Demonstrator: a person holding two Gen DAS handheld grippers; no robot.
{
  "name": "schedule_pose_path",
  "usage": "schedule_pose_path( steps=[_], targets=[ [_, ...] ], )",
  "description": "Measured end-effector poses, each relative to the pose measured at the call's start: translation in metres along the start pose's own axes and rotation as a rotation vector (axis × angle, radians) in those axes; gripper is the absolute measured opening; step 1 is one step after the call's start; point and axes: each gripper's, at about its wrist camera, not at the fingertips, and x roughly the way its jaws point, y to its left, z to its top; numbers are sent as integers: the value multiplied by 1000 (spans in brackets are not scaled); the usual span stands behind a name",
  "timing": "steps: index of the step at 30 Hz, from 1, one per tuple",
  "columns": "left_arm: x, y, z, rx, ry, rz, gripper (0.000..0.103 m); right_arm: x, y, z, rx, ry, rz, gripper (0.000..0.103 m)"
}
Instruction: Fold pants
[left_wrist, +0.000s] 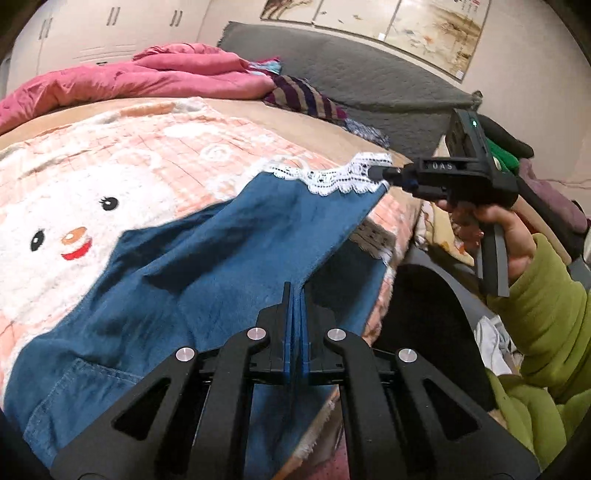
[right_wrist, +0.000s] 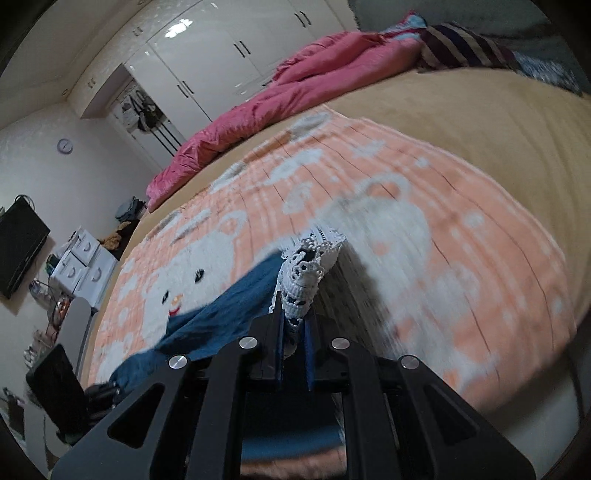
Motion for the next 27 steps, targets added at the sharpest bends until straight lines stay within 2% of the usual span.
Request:
schedule_pose_path(
  steps=[9, 16, 20, 23, 27],
  targets=[
    [25, -19, -21, 66, 115, 25, 0, 2, -32, -35, 50, 72, -27, 8],
    [31, -19, -36, 68, 158, 69, 0, 8, -44, -48, 42, 113, -35, 11],
    [37, -19, -44, 64, 183, 79, 0, 3, -52, -47, 57, 112, -19, 20],
    [40, -17, -48, 72, 204, 75, 0, -13, -52, -45, 35, 74, -63, 35],
    [37, -19, -51, 73, 202, 87, 0, -30, -51, -41, 17, 24, -70, 35]
  ],
)
